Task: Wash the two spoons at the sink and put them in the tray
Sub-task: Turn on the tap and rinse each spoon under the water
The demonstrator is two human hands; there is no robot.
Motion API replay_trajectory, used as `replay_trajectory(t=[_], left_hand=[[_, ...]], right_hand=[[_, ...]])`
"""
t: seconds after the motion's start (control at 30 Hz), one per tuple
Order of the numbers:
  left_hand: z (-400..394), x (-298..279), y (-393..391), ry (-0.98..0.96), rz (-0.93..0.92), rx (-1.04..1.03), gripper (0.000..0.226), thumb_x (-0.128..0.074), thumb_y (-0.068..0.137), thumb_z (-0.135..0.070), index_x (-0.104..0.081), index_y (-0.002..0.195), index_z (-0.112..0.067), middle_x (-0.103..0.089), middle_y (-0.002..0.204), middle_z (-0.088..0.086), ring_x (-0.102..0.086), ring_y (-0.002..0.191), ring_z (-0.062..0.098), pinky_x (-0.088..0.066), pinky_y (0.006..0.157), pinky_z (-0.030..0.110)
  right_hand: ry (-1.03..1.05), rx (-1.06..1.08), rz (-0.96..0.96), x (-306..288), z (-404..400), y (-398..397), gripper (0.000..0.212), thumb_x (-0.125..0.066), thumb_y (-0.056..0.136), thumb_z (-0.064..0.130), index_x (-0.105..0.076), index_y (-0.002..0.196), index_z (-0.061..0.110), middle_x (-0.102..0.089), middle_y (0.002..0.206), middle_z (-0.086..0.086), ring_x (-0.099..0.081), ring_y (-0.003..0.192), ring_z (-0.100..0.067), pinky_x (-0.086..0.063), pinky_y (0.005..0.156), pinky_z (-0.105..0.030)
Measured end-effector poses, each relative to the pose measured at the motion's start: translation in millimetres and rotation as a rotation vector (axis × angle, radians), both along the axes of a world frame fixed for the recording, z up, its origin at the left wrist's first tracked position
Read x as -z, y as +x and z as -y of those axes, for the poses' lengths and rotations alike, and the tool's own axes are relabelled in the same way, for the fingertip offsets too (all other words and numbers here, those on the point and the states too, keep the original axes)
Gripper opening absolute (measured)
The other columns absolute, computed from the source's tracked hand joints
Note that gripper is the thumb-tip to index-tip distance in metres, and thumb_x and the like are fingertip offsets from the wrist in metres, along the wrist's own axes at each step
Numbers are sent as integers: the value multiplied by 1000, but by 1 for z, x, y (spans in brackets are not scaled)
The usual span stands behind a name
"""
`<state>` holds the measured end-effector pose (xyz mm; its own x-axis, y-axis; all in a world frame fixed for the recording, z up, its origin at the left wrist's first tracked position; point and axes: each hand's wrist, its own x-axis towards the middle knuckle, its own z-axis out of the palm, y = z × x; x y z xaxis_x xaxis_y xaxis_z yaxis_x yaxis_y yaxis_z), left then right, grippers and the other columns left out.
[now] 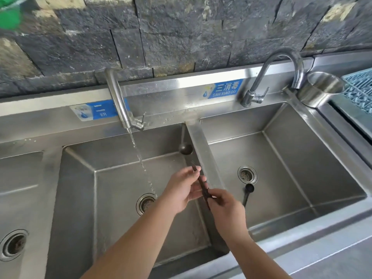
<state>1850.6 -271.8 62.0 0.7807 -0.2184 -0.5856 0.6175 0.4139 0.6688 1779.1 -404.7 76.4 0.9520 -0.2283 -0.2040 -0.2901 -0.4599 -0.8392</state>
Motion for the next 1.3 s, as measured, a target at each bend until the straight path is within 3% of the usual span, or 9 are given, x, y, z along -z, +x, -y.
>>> replay_trajectory(t=[0.13, 0.3, 0.47, 0.63, 0.77, 0.93, 1.07, 1.17, 1.3], left_hand=[[45, 4, 16, 194, 35, 146, 12, -61, 92, -14, -69, 100, -18, -66, 72, -1, -70, 64, 24, -59, 60, 34], [114, 29, 40, 453, 152, 352, 18, -70, 85, -12, -72, 89, -29, -64, 80, -4, -67, 74, 14, -56, 57, 25], [177, 77, 66, 630, 132, 447, 16, -74, 80, -9, -70, 86, -23, -72, 83, 5, -68, 71, 18, -49, 54, 21], [221, 142, 90, 824, -8, 589, 24, -74, 80, -10, -74, 104, -11, -74, 101, 10, -69, 95, 26, -57, 86, 35], [244, 191, 91, 827, -194, 545, 26, -60, 83, 6, -73, 102, -6, -73, 97, 17, -66, 79, 23, -58, 78, 36], [258, 250, 91, 947, -293, 556, 22, -64, 76, 5, -74, 74, -14, -73, 79, 15, -69, 65, 29, -60, 61, 38], [262, 287, 82, 1011, -323, 576, 28, -67, 75, 1, -65, 59, -22, -76, 83, 14, -72, 79, 29, -61, 77, 39], [263, 301, 80, 1065, -359, 563, 28, -67, 75, -3, -64, 57, -24, -76, 87, 10, -71, 82, 27, -59, 81, 36], [265, 301, 80, 1083, -386, 559, 17, -67, 76, -5, -75, 75, -20, -75, 94, 11, -69, 88, 29, -58, 78, 32]], right_hand=[[96, 97, -122, 14, 40, 13, 16, -66, 84, 21, -68, 79, 37, -73, 69, 16, -66, 63, -1, -49, 57, -15], [106, 124, -289, 42, 113, 52, 17, -66, 83, 20, -73, 70, 28, -73, 64, 1, -64, 59, -14, -57, 67, -38], [-18, 114, -399, 90, 168, 89, 18, -68, 78, 23, -73, 63, 31, -67, 54, 11, -59, 50, -5, -47, 51, -24], [30, 75, -660, 158, 198, 119, 8, -68, 78, 14, -74, 72, 16, -69, 60, -1, -64, 55, -16, -59, 62, -30], [160, 81, -791, 213, 215, 130, 18, -68, 79, 7, -71, 96, 4, -70, 84, -10, -68, 73, -22, -62, 77, -39], [113, 69, -862, 275, 224, 134, 13, -61, 82, 11, -66, 94, 9, -71, 102, -16, -71, 93, -30, -60, 82, -41], [-44, -41, -946, 307, 226, 135, 8, -66, 74, 10, -63, 68, 9, -75, 85, -14, -73, 83, -29, -60, 67, -35], [-28, -4, -975, 323, 222, 137, 7, -70, 72, 8, -67, 77, 5, -73, 83, -15, -72, 75, -29, -61, 62, -36], [-127, -75, -981, 321, 221, 137, 26, -72, 72, 12, -50, 58, 13, -54, 55, -2, -49, 47, -16, -30, 33, -19]])
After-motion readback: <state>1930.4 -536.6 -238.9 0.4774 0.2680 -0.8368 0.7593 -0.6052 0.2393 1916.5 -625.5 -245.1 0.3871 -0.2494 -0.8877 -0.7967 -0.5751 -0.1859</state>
